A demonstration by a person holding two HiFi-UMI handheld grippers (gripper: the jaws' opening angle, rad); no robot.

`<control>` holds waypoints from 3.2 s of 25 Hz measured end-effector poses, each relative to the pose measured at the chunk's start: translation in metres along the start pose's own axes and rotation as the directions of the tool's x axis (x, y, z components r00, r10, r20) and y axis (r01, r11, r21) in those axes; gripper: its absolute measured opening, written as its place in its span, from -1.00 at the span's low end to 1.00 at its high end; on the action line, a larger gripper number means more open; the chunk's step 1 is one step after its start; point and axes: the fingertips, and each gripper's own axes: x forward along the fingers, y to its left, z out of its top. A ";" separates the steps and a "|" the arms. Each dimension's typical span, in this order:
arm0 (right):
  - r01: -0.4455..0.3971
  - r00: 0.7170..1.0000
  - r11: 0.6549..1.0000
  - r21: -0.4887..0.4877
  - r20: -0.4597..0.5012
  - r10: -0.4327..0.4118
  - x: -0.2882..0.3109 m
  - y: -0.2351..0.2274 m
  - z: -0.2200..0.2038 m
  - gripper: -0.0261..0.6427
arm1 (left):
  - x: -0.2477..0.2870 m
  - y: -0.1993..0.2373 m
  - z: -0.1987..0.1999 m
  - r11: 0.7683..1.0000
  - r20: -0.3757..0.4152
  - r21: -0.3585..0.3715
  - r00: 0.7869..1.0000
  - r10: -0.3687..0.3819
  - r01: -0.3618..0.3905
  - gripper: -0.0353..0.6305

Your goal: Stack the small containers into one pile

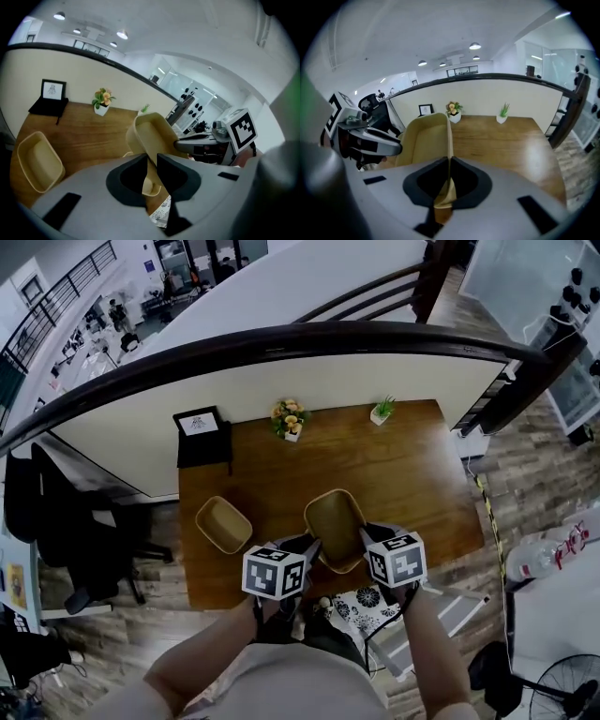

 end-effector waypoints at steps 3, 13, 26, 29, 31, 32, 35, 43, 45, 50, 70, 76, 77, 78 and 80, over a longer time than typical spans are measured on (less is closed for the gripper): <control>0.010 0.998 1.000 0.001 -0.066 -0.009 0.022 -0.006 -0.021 -0.84 | 0.017 0.012 -0.022 0.997 -0.035 -0.073 0.999 0.001 -0.004 -0.70; 0.020 0.967 0.998 -0.067 -0.254 -0.036 0.080 -0.020 -0.075 -0.83 | 0.056 0.033 -0.080 0.981 -0.144 -0.189 0.990 0.012 -0.039 -0.71; 0.047 0.953 0.993 -0.106 -0.295 -0.076 0.112 -0.031 -0.097 -0.38 | 0.078 0.052 -0.122 0.968 -0.226 -0.231 0.973 0.045 -0.098 -0.59; 0.049 0.949 0.995 -0.089 -0.307 -0.074 0.120 -0.033 -0.103 -0.35 | 0.080 0.058 -0.123 0.962 -0.242 -0.254 0.970 0.038 -0.101 -0.50; 0.050 0.946 0.994 -0.093 -0.315 -0.077 0.124 -0.034 -0.107 -0.35 | 0.081 0.062 -0.125 0.959 -0.251 -0.264 0.967 0.034 -0.102 -0.37; 0.049 0.944 0.993 -0.105 -0.320 -0.081 0.126 -0.035 -0.108 -0.35 | 0.082 0.064 -0.125 0.955 -0.253 -0.280 0.967 0.027 -0.100 -0.32; 0.047 0.937 0.987 -0.152 -0.337 -0.097 0.132 -0.034 -0.110 -0.36 | 0.083 0.070 -0.127 0.942 -0.257 -0.321 0.966 0.017 -0.101 -0.28; 0.052 0.948 0.992 -0.116 -0.306 -0.085 0.126 -0.036 -0.100 -0.36 | 0.079 0.075 -0.117 0.973 -0.252 -0.200 0.966 0.065 -0.118 -0.24; 0.045 0.961 0.995 -0.091 -0.269 -0.068 0.117 -0.033 -0.089 -0.36 | 0.073 0.073 -0.107 0.978 -0.233 -0.178 0.970 0.062 -0.105 -0.23; 0.021 0.992 0.997 -0.074 -0.124 -0.030 0.081 -0.021 -0.037 -0.36 | 0.045 0.067 -0.059 0.993 -0.151 -0.054 0.984 0.094 -0.103 -0.22; 0.119 0.810 0.982 -0.149 0.586 -0.010 -0.167 0.050 0.175 -0.18 | -0.142 -0.031 0.170 0.900 0.513 0.383 0.858 -0.021 -0.207 -0.12; 0.158 0.734 0.981 -0.116 0.678 -0.037 -0.216 0.067 0.172 -0.18 | -0.182 -0.056 0.178 0.839 0.582 0.470 0.811 -0.061 -0.274 -0.01; 0.153 0.731 0.982 -0.108 0.681 -0.039 -0.219 0.069 0.169 -0.18 | -0.187 -0.057 0.178 0.835 0.585 0.473 0.809 -0.059 -0.281 0.00; 0.144 0.731 0.985 -0.098 0.681 -0.040 -0.220 0.070 0.165 -0.17 | -0.190 -0.057 0.176 0.831 0.588 0.475 0.807 -0.055 -0.289 0.00; 0.123 0.736 0.989 -0.077 0.676 -0.039 -0.218 0.069 0.160 -0.17 | -0.194 -0.054 0.173 0.827 0.588 0.474 0.808 -0.042 -0.302 0.00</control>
